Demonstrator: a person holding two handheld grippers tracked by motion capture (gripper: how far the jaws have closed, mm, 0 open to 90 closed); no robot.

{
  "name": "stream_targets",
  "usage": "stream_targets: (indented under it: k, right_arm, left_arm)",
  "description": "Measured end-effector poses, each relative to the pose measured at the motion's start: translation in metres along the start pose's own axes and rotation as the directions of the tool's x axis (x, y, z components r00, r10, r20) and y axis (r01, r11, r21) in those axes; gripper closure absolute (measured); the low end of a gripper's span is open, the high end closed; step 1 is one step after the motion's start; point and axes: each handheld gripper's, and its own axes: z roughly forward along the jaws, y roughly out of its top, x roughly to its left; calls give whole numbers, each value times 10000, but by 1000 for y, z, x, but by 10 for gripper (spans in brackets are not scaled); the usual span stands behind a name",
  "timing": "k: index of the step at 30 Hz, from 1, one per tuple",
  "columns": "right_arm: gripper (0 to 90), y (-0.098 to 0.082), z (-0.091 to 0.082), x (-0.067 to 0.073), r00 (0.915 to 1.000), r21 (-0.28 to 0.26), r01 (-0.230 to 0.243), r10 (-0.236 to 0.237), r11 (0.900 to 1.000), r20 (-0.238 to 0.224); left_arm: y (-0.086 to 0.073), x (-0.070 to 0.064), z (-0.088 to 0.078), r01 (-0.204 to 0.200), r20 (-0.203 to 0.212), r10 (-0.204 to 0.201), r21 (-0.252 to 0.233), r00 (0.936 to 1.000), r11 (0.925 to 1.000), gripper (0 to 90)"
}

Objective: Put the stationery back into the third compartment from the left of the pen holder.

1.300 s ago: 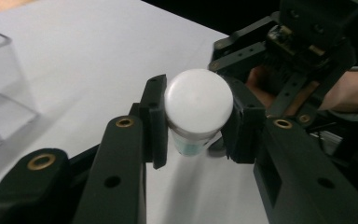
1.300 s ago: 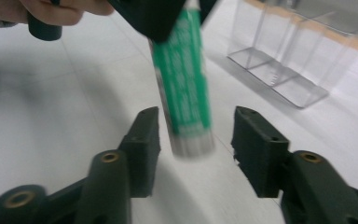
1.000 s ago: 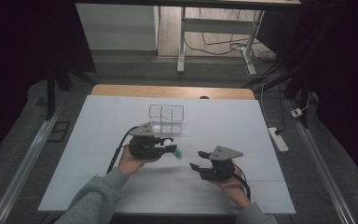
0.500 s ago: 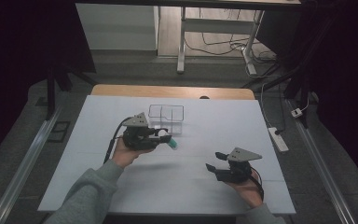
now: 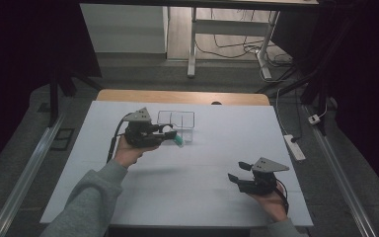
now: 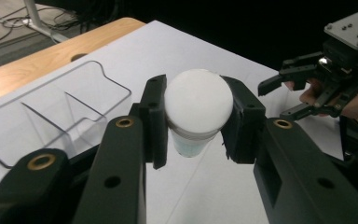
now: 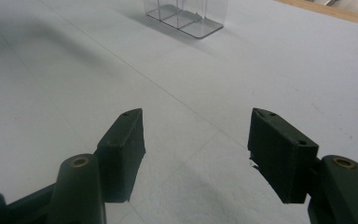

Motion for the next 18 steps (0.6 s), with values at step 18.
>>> stream_targets:
  k: [18]
  right_arm:
    - [341,-5,1,-7,9997,344,-36,28,9994,227]
  left_arm:
    - [20,23,-5,68,-624,-58,148,9980,9999,638]
